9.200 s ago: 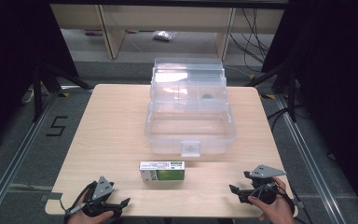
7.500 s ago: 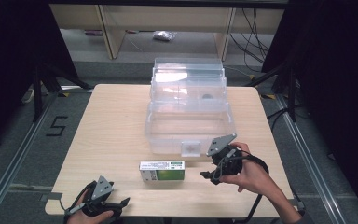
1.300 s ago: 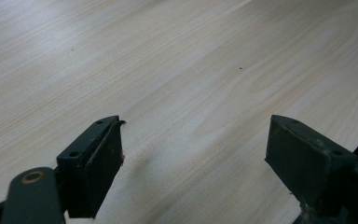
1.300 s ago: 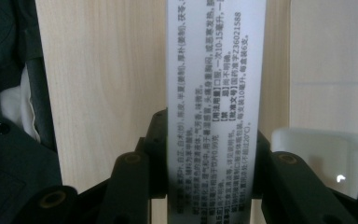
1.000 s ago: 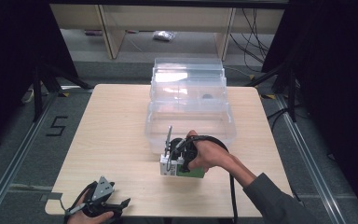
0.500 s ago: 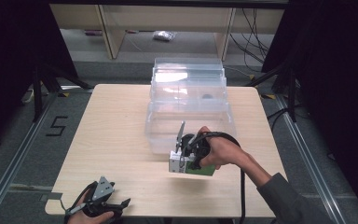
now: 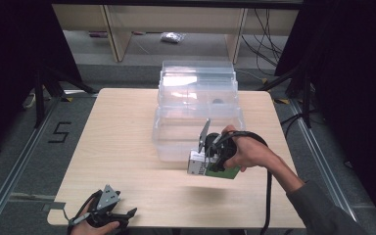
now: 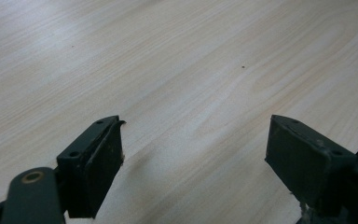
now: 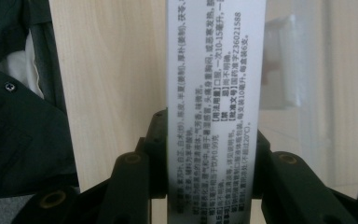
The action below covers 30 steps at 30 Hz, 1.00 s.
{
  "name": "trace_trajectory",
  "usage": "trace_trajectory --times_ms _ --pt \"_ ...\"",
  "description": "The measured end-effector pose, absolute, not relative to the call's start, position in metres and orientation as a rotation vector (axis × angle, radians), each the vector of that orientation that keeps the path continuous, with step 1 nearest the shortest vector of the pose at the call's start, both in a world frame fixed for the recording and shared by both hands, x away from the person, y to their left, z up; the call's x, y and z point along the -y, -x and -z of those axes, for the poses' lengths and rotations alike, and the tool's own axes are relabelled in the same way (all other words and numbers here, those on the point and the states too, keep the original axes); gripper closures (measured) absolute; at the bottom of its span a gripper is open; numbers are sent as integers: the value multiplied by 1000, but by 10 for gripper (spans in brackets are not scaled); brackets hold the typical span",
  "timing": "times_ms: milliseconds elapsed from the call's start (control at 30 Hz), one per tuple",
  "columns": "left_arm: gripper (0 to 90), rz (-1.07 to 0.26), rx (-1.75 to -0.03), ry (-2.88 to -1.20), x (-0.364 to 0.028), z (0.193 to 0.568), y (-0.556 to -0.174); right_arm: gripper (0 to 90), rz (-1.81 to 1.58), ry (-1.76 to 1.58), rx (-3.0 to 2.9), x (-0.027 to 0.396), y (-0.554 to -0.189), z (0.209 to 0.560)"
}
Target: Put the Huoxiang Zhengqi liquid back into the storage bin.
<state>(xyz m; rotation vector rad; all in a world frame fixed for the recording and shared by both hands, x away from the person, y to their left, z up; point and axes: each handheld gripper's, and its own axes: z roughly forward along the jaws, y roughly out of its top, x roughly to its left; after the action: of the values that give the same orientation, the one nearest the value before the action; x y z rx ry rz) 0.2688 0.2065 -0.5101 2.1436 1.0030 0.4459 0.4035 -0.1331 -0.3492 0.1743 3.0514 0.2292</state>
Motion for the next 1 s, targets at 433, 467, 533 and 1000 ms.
trace_trajectory --times_ms 433,467,533,1000 --pt "181 -439 -1009 -2156 -208 510 -270 647 -222 -233 -3016 150 -415 324" --pt "181 -439 -1012 -2150 -208 510 -270 647 -232 -205 -3018 152 -418 322" --pt "181 -440 -1011 -2153 -208 510 -270 647 -216 -267 -3010 154 -418 317" --pt "181 -434 -1010 -2149 -209 510 -270 648 -198 -274 -2995 162 -433 302"
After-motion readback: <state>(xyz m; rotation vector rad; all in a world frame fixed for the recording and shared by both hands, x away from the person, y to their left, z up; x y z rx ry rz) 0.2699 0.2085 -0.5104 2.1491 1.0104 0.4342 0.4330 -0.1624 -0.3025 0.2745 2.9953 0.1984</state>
